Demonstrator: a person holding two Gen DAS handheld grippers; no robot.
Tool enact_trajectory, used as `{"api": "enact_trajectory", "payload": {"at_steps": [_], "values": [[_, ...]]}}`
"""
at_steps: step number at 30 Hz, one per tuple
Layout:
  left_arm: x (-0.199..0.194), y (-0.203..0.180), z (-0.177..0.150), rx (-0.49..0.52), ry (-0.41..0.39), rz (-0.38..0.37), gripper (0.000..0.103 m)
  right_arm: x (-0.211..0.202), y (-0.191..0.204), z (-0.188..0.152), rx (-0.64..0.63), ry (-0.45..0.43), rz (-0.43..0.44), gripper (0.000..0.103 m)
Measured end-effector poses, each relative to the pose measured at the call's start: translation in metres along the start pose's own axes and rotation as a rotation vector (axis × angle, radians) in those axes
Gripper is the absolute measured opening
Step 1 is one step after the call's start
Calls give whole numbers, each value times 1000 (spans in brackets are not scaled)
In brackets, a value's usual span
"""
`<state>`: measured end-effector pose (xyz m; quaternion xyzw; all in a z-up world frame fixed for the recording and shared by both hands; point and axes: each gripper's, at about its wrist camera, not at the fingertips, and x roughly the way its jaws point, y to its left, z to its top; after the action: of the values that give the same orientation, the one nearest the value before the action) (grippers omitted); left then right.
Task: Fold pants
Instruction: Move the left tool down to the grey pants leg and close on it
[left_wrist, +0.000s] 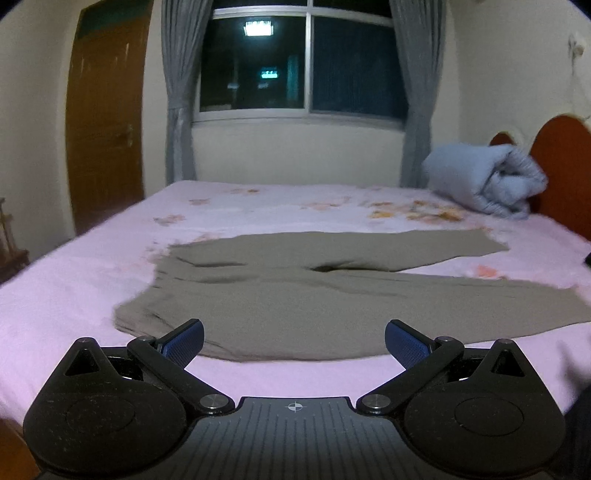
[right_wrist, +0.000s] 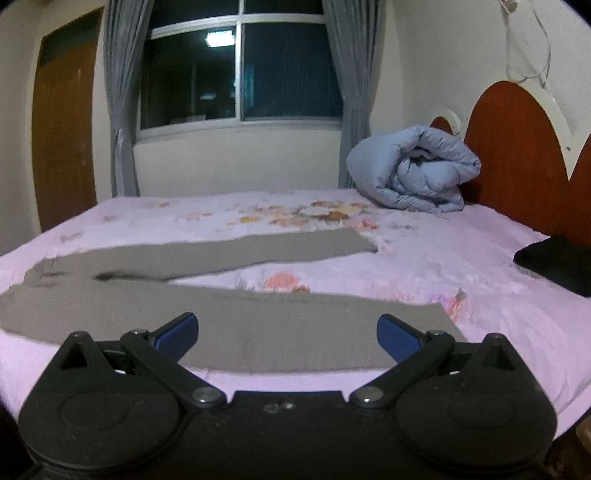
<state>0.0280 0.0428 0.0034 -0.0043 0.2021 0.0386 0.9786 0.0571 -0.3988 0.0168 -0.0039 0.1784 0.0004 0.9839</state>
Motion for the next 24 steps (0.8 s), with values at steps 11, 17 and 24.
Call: {"api": "enact_trajectory", "payload": {"at_steps": [11,17,24], "values": [[95,89,59,-6,39,94,103,74,9,67,21,18,60,97],[188,142,94,-66,99,54,103,130,30,105,1,37,67,97],[321,200,104,-163,225,76,103,207,59,121,-39,69,54,97]]}}
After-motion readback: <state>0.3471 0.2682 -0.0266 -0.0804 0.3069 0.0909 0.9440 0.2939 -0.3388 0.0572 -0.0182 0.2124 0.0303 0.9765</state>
